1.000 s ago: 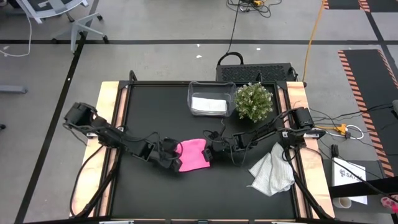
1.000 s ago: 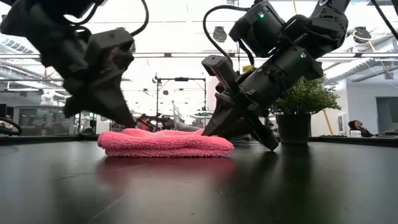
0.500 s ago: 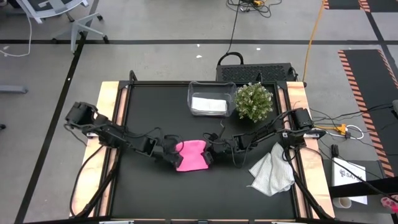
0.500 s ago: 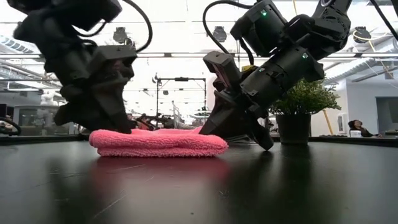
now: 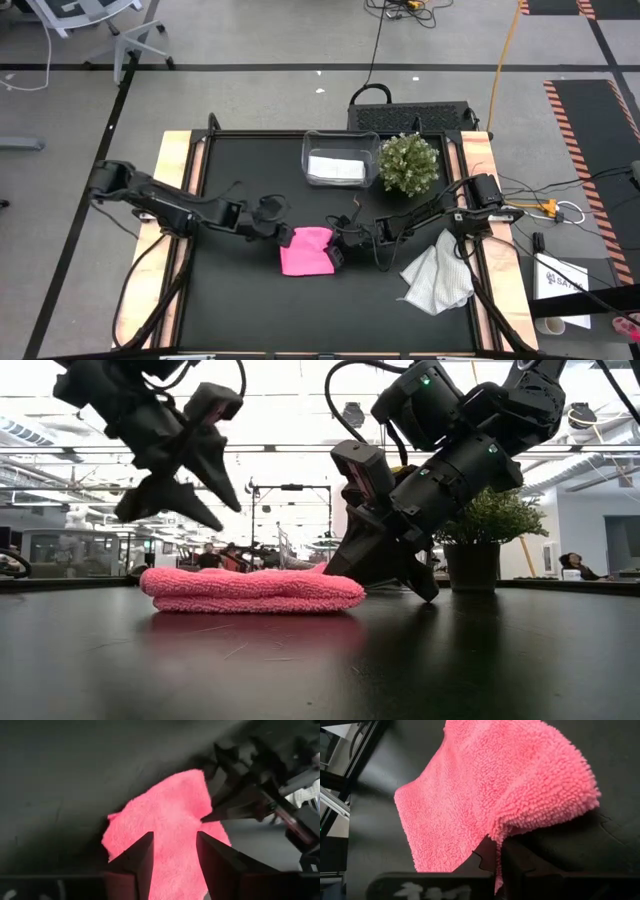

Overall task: Fold microfiber towels
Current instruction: Put the folded pink towel into the transparent bin

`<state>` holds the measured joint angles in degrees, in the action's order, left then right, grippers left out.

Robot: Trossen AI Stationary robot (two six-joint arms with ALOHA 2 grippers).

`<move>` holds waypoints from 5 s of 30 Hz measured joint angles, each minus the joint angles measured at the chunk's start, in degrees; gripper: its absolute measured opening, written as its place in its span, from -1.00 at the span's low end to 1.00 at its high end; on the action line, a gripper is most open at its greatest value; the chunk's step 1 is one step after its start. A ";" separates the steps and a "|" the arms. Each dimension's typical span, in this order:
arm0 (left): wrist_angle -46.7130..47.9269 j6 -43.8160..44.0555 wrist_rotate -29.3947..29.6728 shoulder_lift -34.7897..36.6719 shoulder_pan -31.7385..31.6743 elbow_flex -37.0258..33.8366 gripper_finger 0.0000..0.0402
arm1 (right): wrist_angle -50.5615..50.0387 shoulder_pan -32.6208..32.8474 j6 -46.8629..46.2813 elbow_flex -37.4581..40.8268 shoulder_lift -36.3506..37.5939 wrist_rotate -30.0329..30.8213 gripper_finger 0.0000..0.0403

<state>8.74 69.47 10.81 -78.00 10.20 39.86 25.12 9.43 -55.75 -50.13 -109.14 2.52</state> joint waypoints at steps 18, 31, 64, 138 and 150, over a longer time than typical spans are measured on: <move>7.79 2.77 -2.36 -6.49 2.54 0.01 -0.34 | 0.80 -0.04 -0.53 0.02 0.02 0.17 -0.99; -11.05 0.79 -7.91 -17.18 2.54 0.07 -0.34 | 1.59 -0.04 -1.15 -0.01 0.13 0.26 -0.99; -8.34 -10.39 1.29 -3.26 -0.01 -0.09 -0.96 | -0.32 -0.79 0.92 -0.02 12.11 5.19 -1.00; 6.48 -49.27 -5.00 -21.83 -35.26 31.69 -0.95 | -16.75 -36.35 26.06 -0.07 22.43 -4.14 -0.99; 6.52 -51.27 -4.77 -21.86 -35.21 31.69 -0.51 | -16.81 -36.35 25.16 -0.07 22.43 -4.36 -0.96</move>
<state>15.26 18.20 6.04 -99.85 -25.02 71.55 8.32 -26.92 -30.59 -50.19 -86.72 -1.83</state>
